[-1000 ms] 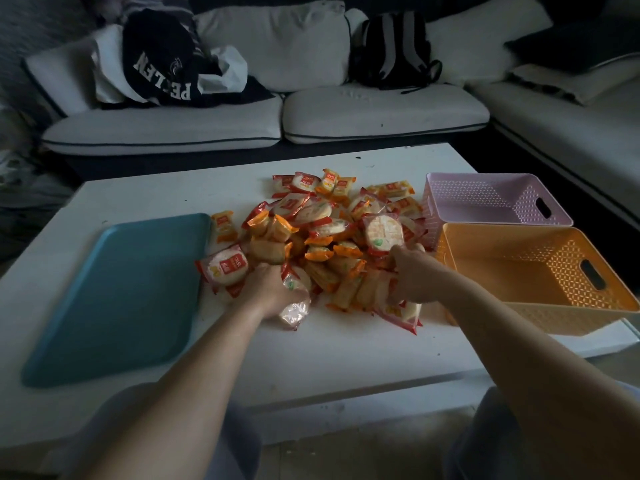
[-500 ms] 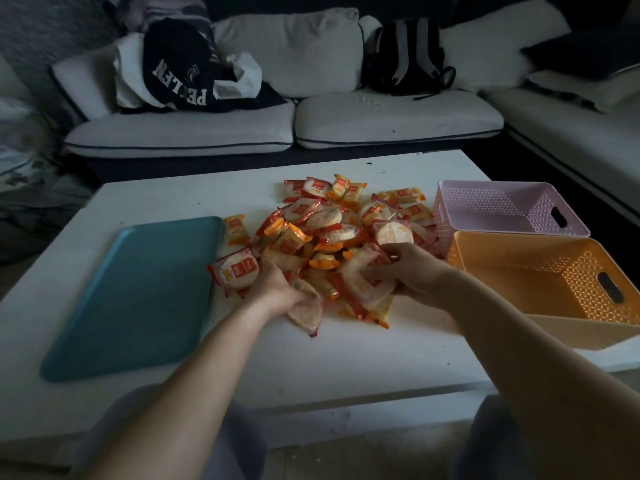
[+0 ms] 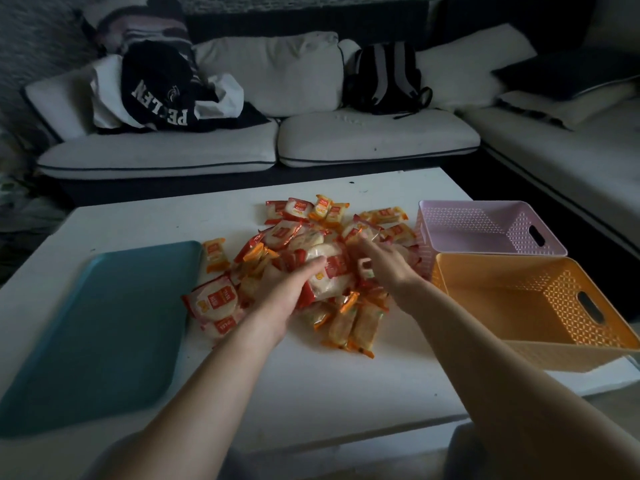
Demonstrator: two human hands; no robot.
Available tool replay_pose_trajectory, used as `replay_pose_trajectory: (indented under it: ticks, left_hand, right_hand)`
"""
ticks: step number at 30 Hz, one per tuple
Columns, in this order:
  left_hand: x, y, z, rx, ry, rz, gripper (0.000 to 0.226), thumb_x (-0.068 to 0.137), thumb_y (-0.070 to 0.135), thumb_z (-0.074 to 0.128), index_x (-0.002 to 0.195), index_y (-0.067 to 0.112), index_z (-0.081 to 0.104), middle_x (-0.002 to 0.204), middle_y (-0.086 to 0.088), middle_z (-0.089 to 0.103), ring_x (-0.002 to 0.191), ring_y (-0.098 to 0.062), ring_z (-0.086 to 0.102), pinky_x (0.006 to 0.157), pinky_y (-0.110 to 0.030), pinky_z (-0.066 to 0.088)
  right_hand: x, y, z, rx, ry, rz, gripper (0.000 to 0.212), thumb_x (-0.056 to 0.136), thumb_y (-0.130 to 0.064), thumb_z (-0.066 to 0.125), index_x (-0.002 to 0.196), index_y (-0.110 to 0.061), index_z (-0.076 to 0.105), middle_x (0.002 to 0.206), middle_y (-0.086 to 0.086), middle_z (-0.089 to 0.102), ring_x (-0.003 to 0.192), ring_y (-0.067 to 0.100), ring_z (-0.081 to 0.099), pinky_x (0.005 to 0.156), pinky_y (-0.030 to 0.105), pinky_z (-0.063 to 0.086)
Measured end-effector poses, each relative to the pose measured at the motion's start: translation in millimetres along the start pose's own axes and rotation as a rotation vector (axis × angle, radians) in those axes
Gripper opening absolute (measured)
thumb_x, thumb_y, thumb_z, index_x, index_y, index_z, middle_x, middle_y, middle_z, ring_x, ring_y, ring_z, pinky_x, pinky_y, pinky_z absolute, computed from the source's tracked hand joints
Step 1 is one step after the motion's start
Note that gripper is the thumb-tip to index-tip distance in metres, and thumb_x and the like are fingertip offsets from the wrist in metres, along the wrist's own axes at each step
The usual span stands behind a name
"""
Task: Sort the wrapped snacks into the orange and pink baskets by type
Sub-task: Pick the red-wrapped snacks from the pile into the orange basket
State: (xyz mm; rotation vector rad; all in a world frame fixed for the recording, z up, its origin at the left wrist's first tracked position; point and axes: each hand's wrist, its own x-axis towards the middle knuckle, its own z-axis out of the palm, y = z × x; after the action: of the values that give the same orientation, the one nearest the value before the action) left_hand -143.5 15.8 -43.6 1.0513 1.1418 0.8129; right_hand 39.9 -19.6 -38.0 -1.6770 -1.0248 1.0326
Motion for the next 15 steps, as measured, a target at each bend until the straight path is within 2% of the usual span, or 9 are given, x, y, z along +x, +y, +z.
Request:
replay_pose_trajectory:
  ticks: [2, 3, 5, 6, 8, 10, 11, 12, 15]
  left_hand:
    - [8.6, 1.0, -6.6, -0.093, 0.008, -0.079, 0.057, 0.073, 0.041, 0.087, 0.122, 0.022, 0.066, 0.11, -0.005, 0.076, 0.101, -0.023, 0.073, 0.074, -0.038, 0.061]
    - [11.0, 1.1, -9.8, -0.127, -0.006, -0.118, 0.05, 0.077, 0.037, 0.084, 0.121, 0.02, 0.066, 0.111, -0.006, 0.075, 0.101, -0.023, 0.072, 0.071, -0.036, 0.061]
    - [13.9, -0.5, -13.3, -0.14, -0.013, -0.161, 0.043, 0.079, 0.035, 0.082, 0.116, 0.019, 0.067, 0.11, -0.008, 0.075, 0.102, -0.024, 0.071, 0.07, -0.034, 0.062]
    - [14.4, -1.5, -12.2, -0.13, -0.006, -0.17, 0.04, 0.08, 0.035, 0.081, 0.114, 0.019, 0.067, 0.109, -0.008, 0.076, 0.101, -0.024, 0.071, 0.072, -0.034, 0.061]
    - [13.0, -0.8, -6.6, -0.125, 0.005, -0.157, 0.044, 0.077, 0.034, 0.083, 0.115, 0.019, 0.067, 0.107, -0.007, 0.077, 0.1, -0.024, 0.072, 0.074, -0.036, 0.061]
    - [10.9, 1.2, 0.0, -0.157, 0.013, -0.121, 0.055, 0.07, 0.036, 0.084, 0.12, 0.021, 0.067, 0.106, -0.005, 0.077, 0.1, -0.023, 0.072, 0.073, -0.037, 0.06]
    - [8.0, 3.2, 4.6, -0.19, 0.009, -0.106, 0.058, 0.067, 0.037, 0.084, 0.12, 0.022, 0.066, 0.106, -0.004, 0.077, 0.1, -0.022, 0.072, 0.073, -0.036, 0.059]
    - [3.4, 5.1, 10.5, -0.24, -0.01, -0.101, 0.059, 0.065, 0.039, 0.083, 0.12, 0.023, 0.067, 0.107, -0.004, 0.077, 0.1, -0.022, 0.072, 0.074, -0.036, 0.058]
    - [-14.2, 10.1, 45.5, -0.277, -0.094, -0.068, 0.061, 0.061, 0.043, 0.081, 0.117, 0.022, 0.069, 0.105, -0.005, 0.078, 0.098, -0.022, 0.073, 0.073, -0.035, 0.059]
  right_hand:
    - [23.0, 11.6, -17.6, -0.338, 0.2, 0.049, 0.054, 0.094, -0.054, 0.051, 0.133, -0.017, 0.052, 0.13, 0.013, 0.056, 0.11, 0.027, 0.06, 0.09, 0.04, 0.055]
    - [29.8, 19.5, -21.7, -0.469, 0.223, 0.113, 0.065, 0.091, -0.049, 0.06, 0.144, -0.016, 0.041, 0.142, 0.017, 0.045, 0.122, 0.035, 0.053, 0.1, 0.047, 0.051]
    - [35.4, 28.6, -20.0, -0.499, 0.185, 0.208, 0.086, 0.086, -0.037, 0.075, 0.151, -0.009, 0.027, 0.148, 0.021, 0.037, 0.132, 0.041, 0.045, 0.106, 0.047, 0.045]
    - [36.2, 30.7, -15.8, -0.479, 0.188, 0.215, 0.086, 0.086, -0.035, 0.077, 0.15, -0.007, 0.028, 0.146, 0.021, 0.042, 0.13, 0.04, 0.048, 0.103, 0.044, 0.047]
    - [36.7, 28.7, -9.3, -0.509, 0.214, 0.193, 0.069, 0.087, -0.034, 0.074, 0.14, -0.004, 0.042, 0.132, 0.017, 0.057, 0.116, 0.033, 0.06, 0.092, 0.034, 0.053]
    - [33.9, 12.6, -8.0, -0.556, 0.079, 0.103, 0.039, 0.081, -0.031, 0.08, 0.107, -0.01, 0.06, 0.097, 0.004, 0.067, 0.084, 0.017, 0.063, 0.072, 0.018, 0.051]
    - [34.1, 7.4, -10.5, -0.549, 0.002, 0.079, 0.037, 0.076, -0.031, 0.083, 0.099, -0.012, 0.061, 0.09, 0.001, 0.067, 0.077, 0.013, 0.059, 0.068, 0.018, 0.049]
    - [35.8, 5.1, -15.2, -0.509, -0.02, 0.027, 0.041, 0.071, -0.033, 0.085, 0.101, -0.013, 0.064, 0.094, 0.0, 0.069, 0.077, 0.011, 0.059, 0.068, 0.02, 0.05]
    - [24.1, 4.5, -46.2, -0.094, 0.079, -0.059, 0.028, 0.079, -0.022, 0.08, 0.104, -0.012, 0.071, 0.101, 0.004, 0.076, 0.087, 0.016, 0.072, 0.079, 0.033, 0.06]
